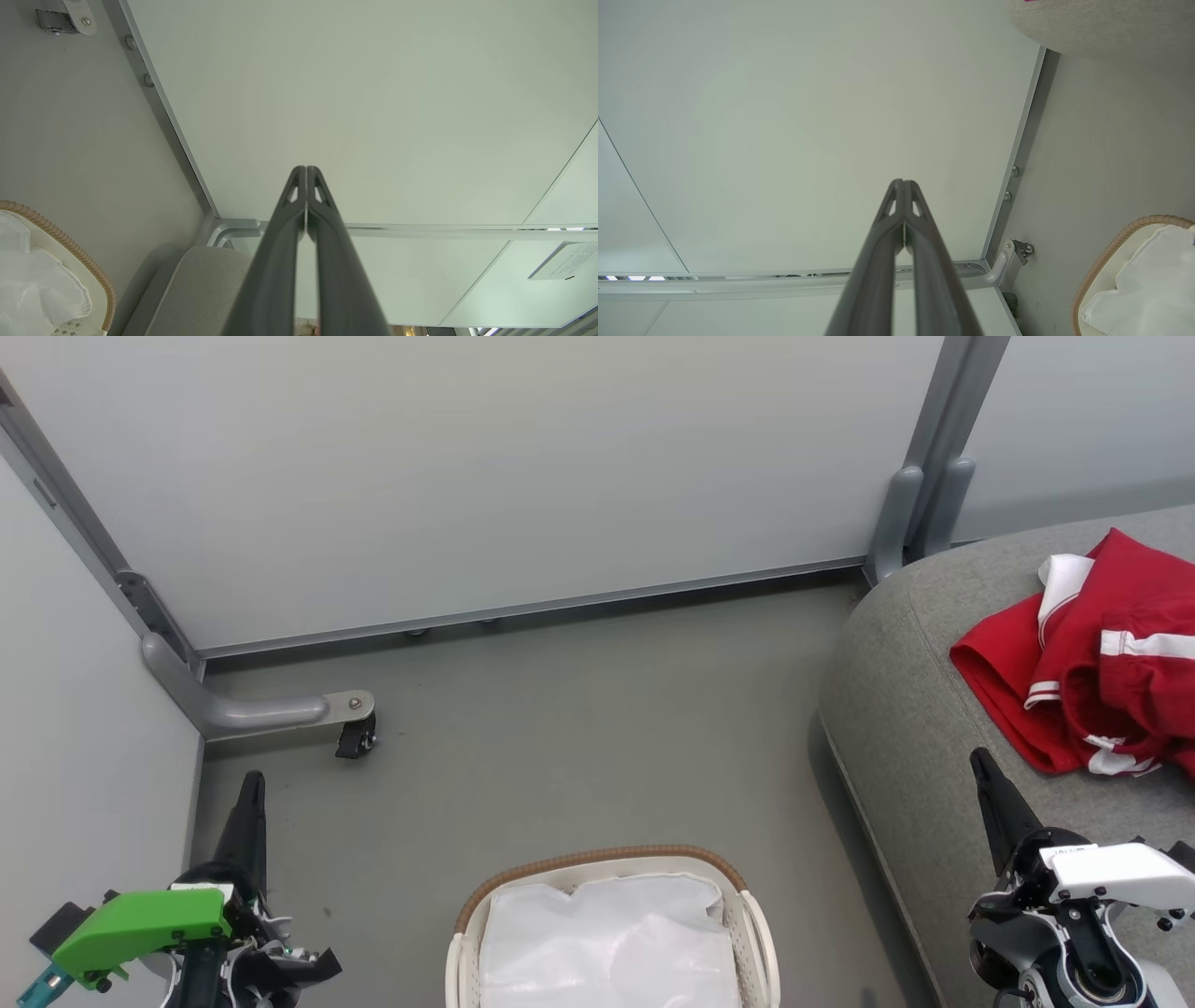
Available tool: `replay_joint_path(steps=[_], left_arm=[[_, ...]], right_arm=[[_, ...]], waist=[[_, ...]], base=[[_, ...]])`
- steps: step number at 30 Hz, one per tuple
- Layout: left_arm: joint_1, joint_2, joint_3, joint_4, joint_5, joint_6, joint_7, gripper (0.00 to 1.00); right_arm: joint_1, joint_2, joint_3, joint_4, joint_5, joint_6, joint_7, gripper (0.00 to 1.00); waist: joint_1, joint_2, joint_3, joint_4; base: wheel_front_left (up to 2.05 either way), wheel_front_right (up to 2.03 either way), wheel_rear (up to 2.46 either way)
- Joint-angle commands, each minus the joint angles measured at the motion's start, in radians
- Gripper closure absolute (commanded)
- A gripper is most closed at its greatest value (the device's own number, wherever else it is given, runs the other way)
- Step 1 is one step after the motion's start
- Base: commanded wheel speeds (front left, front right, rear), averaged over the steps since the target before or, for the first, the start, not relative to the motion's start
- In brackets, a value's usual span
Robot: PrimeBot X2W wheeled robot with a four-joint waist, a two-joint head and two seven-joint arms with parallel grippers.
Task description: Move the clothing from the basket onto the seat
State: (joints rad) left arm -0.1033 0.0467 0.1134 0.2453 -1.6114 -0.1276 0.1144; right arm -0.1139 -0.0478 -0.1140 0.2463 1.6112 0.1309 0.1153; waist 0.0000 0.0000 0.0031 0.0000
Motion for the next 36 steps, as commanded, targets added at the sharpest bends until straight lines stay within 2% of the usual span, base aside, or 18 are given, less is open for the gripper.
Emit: replay_joint_path(steps=[1, 36], left_arm=[[-0.011, 0.007, 0.002, -0.001, -0.003, -0.006, 0.003, 1.0], [-0.011, 0.007, 0.002, -0.002, -0.003, -0.006, 0.003, 1.0]], right_arm=[[0.011, -0.004, -0.002, -0.004, 0.003, 0.0, 0.002, 1.0], [0.011, -0.004, -0.002, -0.004, 0.003, 0.0, 0.001, 1.0]], waist=[[0.0, 0.0, 0.0, 0.0], [0.0, 0.0, 0.0, 0.0]], base=[[0.0, 0.0, 0.0], [0.0, 0.0, 0.0]])
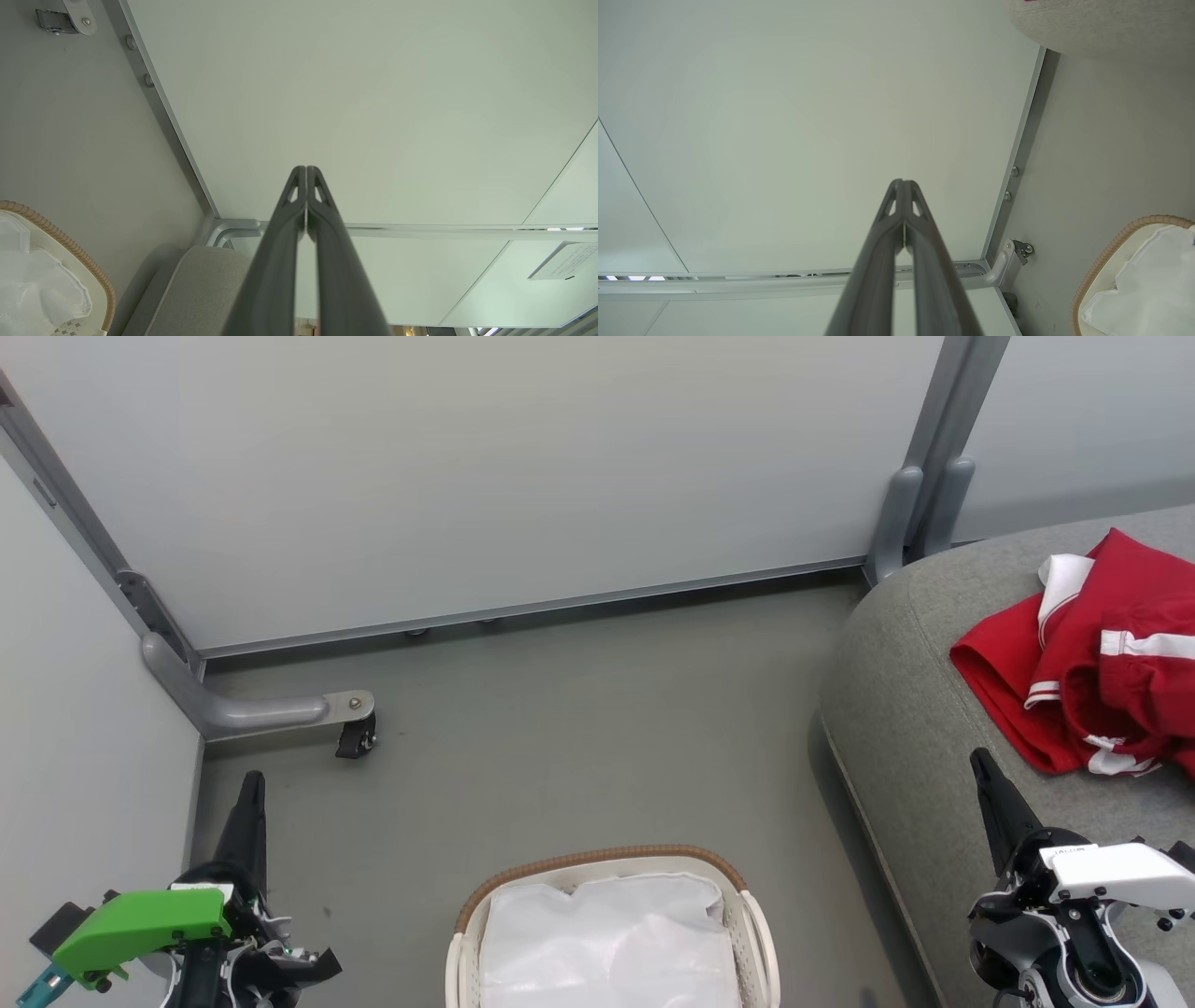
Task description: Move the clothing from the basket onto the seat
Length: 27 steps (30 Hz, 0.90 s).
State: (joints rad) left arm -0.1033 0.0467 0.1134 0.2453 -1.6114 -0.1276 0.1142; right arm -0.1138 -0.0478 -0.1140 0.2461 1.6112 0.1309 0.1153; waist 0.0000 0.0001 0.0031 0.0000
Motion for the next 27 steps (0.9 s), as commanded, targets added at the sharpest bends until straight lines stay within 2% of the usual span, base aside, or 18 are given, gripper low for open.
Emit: replay_joint_path(steps=[1, 27], left_arm=[[-0.011, 0.007, 0.002, -0.002, -0.003, -0.006, 0.003, 1.0], [-0.011, 0.007, 0.002, -0.002, -0.003, -0.006, 0.003, 1.0]], right_arm=[[0.011, -0.004, -0.002, -0.003, 0.003, 0.0, 0.001, 1.0], [0.011, -0.004, -0.002, -0.003, 0.003, 0.0, 0.001, 1.0]], waist=[[0.0, -0.0001, 0.0, 0.0], [0.0, -0.0001, 0.0, 0.0]], base=[[0.0, 0.0, 0.0], [0.0, 0.0, 0.0]])
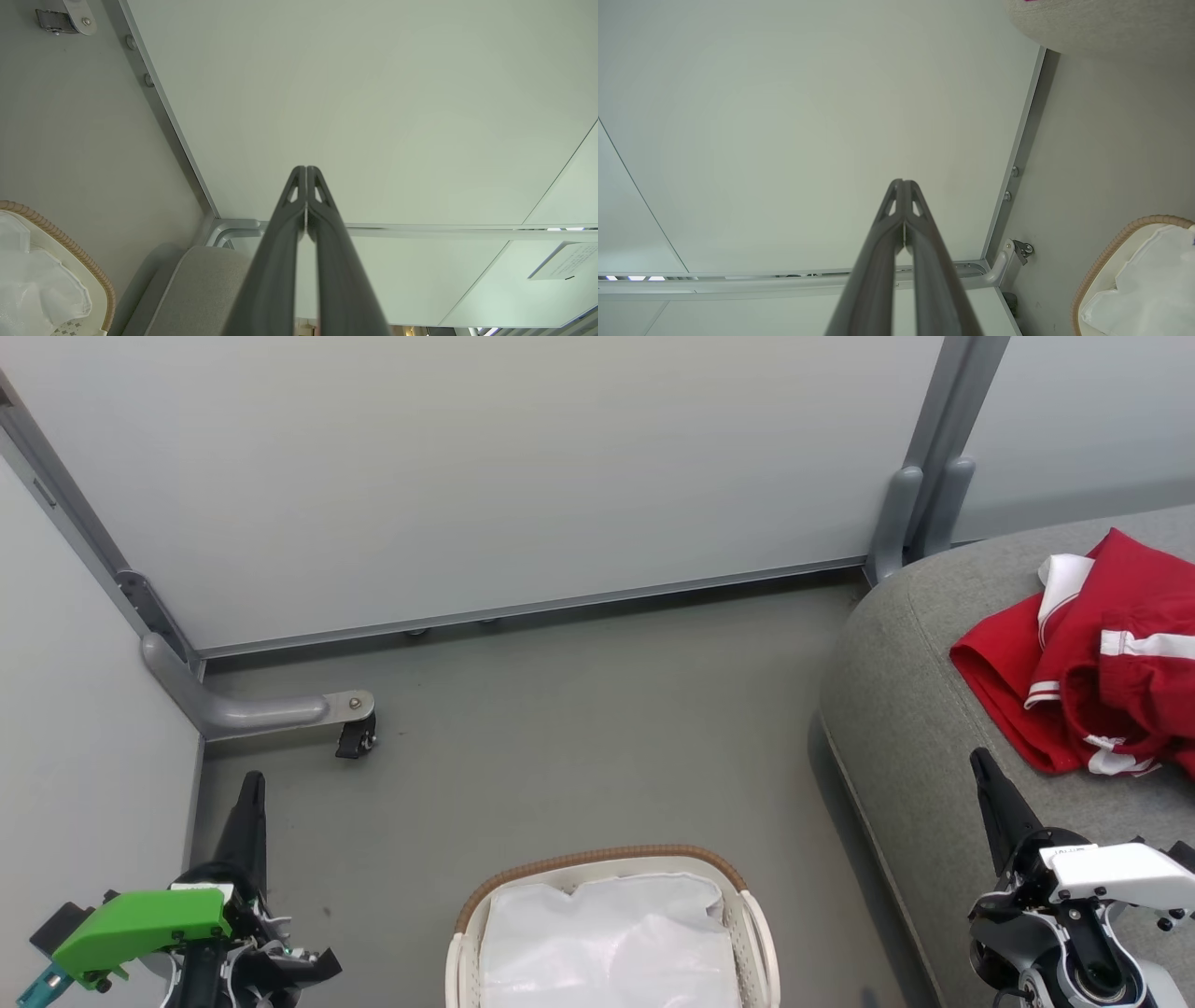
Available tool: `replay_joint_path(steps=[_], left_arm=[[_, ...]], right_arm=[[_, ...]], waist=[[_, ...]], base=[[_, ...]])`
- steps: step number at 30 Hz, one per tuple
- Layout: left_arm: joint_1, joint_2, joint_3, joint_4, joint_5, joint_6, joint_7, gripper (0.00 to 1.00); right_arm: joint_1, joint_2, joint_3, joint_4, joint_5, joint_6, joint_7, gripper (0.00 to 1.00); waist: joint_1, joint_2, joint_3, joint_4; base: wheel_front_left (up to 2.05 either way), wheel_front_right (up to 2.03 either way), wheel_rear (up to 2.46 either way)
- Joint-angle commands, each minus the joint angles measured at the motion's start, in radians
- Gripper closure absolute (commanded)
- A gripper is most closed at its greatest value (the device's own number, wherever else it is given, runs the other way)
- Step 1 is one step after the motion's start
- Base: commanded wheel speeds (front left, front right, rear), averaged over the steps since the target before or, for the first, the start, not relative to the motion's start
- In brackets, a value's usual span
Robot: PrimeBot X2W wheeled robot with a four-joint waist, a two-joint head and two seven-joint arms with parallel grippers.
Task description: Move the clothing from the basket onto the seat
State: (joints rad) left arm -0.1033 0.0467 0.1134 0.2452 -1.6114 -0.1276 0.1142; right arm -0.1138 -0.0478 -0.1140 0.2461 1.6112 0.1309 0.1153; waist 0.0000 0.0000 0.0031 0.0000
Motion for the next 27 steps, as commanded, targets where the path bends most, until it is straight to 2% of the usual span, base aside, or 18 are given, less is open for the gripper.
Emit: replay_joint_path(steps=[1, 27], left_arm=[[-0.011, 0.007, 0.002, -0.001, -0.003, -0.006, 0.003, 1.0], [-0.011, 0.007, 0.002, -0.001, -0.003, -0.006, 0.003, 1.0]], right_arm=[[0.011, -0.004, -0.002, -0.003, 0.003, 0.0, 0.001, 1.0], [0.011, -0.004, -0.002, -0.003, 0.003, 0.0, 0.001, 1.0]], waist=[[0.0, 0.0, 0.0, 0.0], [0.0, 0.0, 0.0, 0.0]], base=[[0.0, 0.0, 0.0], [0.0, 0.0, 0.0]])
